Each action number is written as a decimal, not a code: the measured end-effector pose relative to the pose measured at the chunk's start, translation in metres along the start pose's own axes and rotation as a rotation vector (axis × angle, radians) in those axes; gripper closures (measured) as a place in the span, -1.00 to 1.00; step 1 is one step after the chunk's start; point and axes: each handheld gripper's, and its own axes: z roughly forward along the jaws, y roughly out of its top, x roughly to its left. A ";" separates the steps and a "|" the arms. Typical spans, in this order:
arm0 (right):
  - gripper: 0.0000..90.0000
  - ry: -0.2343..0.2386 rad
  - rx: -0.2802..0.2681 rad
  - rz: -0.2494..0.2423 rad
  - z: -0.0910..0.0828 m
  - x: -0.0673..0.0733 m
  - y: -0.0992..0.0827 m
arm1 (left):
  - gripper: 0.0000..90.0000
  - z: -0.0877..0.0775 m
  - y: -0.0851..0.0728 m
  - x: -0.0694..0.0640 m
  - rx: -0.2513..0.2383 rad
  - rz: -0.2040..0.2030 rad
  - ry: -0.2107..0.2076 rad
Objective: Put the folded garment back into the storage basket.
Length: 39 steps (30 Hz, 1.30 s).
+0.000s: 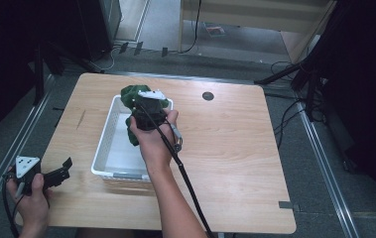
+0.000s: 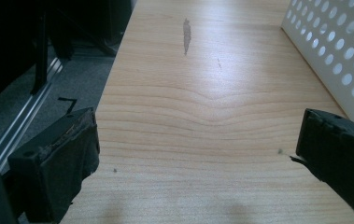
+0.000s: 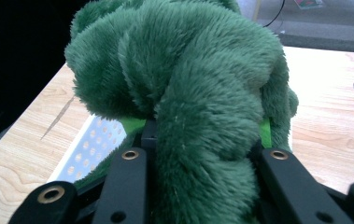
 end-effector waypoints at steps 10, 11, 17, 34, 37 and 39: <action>0.47 0.018 0.030 0.004 0.015 0.006 -0.014 | -0.99 0.000 0.000 0.000 0.003 0.004 0.001; 0.47 0.018 0.035 0.009 0.017 0.006 -0.016 | -0.99 0.000 0.000 0.000 0.004 0.003 0.001; 0.46 0.015 0.058 0.009 0.033 0.008 -0.029 | -0.99 0.000 0.000 0.000 0.003 0.003 0.000; 0.34 -0.001 0.071 0.028 0.069 0.005 -0.058 | -0.99 0.000 0.000 0.000 0.002 0.003 -0.003; 0.34 0.005 0.072 0.040 0.071 0.003 -0.059 | -0.99 0.000 0.000 0.000 0.002 0.003 -0.003; 0.34 0.017 0.084 0.057 0.073 0.000 -0.059 | -0.99 0.000 0.000 0.000 0.002 0.003 -0.003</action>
